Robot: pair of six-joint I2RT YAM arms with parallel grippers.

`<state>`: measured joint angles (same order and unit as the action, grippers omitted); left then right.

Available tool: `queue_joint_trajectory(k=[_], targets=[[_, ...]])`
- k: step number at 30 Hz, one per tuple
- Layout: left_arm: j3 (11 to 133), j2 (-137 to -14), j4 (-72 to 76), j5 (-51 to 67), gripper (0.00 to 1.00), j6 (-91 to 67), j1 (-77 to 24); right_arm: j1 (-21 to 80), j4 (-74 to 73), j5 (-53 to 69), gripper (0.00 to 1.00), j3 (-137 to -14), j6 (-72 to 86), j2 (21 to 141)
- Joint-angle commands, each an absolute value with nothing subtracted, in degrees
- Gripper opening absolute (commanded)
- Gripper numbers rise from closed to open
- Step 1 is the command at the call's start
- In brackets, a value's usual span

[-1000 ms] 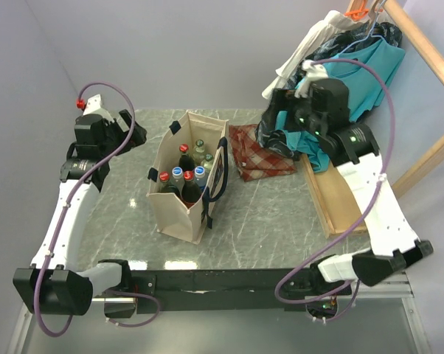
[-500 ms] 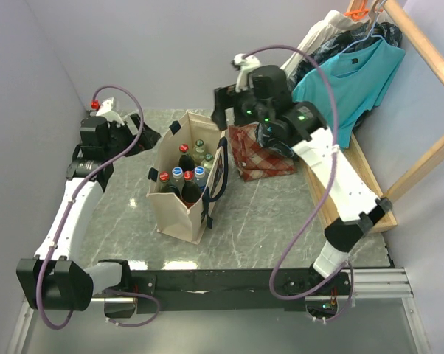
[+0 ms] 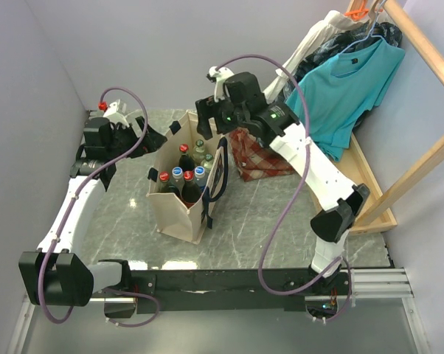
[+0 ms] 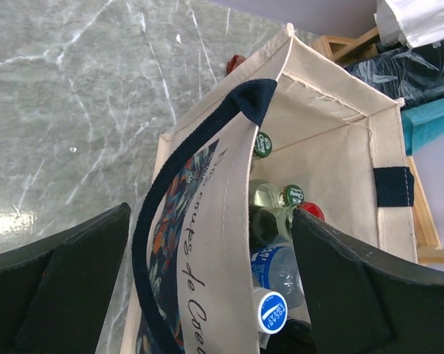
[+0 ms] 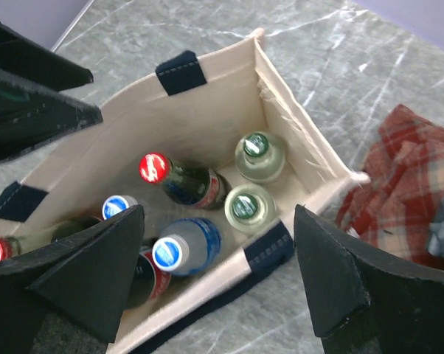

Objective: Take the beverage out of the canvas bag
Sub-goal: Take out the drink from the canvas bag.

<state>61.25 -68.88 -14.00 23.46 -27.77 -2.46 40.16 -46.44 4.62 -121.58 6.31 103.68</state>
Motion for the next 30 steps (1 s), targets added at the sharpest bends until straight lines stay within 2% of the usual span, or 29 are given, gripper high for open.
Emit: queue_joint_trajectory(k=[1, 2, 11, 17, 19, 20, 30], targets=[[61.70, -69.08, -11.34, 25.66, 0.96, -28.13, -2.46, 41.39, -45.70, 5.71, 0.87, -124.98, 5.27, 106.87], [61.70, -69.08, -11.42, 25.58, 0.96, -27.95, -2.55, 41.48, -45.44, 5.71, 0.84, -124.89, 5.27, 107.22], [61.96, -68.20, -13.70, 20.32, 0.96, -28.38, -2.46, 42.01, -43.51, 2.03, 0.83, -122.61, 6.24, 108.11], [60.83, -66.28, -12.58, 13.55, 0.96, -32.87, -2.46, 42.89, -42.02, -7.19, 0.93, -120.41, 8.26, 108.19], [59.15, -64.08, -10.46, 12.05, 0.96, -33.84, -2.55, 43.07, -40.79, -7.03, 0.94, -119.36, 7.82, 107.85], [59.15, -63.55, -10.63, 11.69, 0.96, -33.75, -2.46, 43.07, -40.26, -7.47, 0.97, -119.09, 8.34, 107.84], [60.64, -61.09, -13.62, 13.45, 0.96, -29.71, -2.46, 43.24, -43.68, -4.66, 1.00, -125.33, 6.68, 112.41]])
